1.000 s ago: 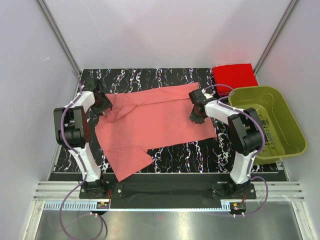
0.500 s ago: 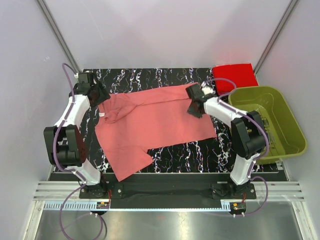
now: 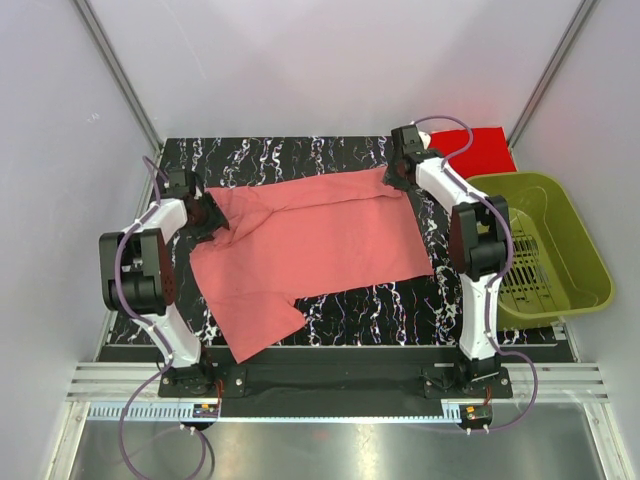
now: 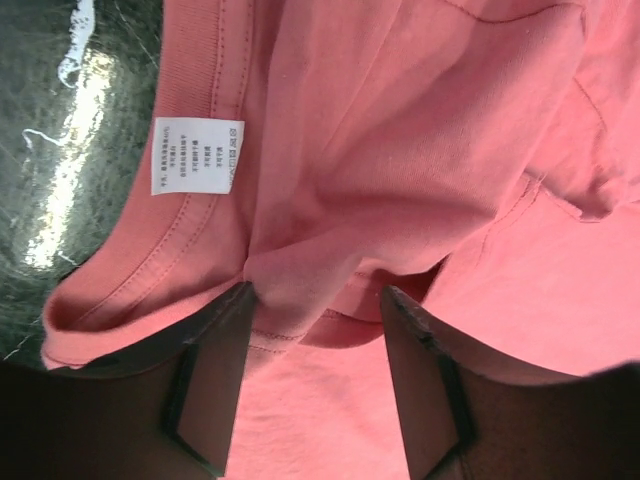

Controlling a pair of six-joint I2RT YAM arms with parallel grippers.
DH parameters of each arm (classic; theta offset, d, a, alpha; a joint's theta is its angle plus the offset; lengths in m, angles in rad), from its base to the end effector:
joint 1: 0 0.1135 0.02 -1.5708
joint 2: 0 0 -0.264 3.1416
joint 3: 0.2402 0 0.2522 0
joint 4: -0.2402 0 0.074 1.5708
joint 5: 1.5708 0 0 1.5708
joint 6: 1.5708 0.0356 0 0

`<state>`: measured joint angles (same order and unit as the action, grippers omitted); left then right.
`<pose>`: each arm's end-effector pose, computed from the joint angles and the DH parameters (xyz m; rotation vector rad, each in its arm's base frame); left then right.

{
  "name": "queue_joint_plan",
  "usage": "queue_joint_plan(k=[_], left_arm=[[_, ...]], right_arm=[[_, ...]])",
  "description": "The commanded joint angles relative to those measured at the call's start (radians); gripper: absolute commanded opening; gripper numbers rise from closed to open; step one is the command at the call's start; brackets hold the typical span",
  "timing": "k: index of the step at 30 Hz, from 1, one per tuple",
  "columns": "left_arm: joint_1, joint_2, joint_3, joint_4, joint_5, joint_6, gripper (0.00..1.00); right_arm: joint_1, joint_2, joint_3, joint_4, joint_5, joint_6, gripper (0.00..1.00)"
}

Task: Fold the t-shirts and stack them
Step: Fold the tshirt

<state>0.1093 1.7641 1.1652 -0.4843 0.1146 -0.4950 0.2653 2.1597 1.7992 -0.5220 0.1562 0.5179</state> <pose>0.3564 0.0350 0.1874 -0.7585 2.5616 -0.2777 0.4708 0.1222 0.2185 0.3759 2.4159 0.1575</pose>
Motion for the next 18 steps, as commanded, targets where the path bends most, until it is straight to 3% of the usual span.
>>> queue_joint_plan(k=[1,11,18], left_arm=[[0.001,0.011,0.008,0.055,0.037,-0.013,0.56],[0.001,0.034,0.008,0.015,-0.046,-0.008,0.51],[0.001,0.051,0.019,0.001,-0.064,-0.008,0.51]], right_arm=[[-0.015,0.031,0.081,-0.007,0.085,0.008,0.39],[-0.049,0.153,0.199,-0.025,0.147,0.123,0.37],[-0.052,0.176,0.178,-0.015,0.149,0.134,0.33]])
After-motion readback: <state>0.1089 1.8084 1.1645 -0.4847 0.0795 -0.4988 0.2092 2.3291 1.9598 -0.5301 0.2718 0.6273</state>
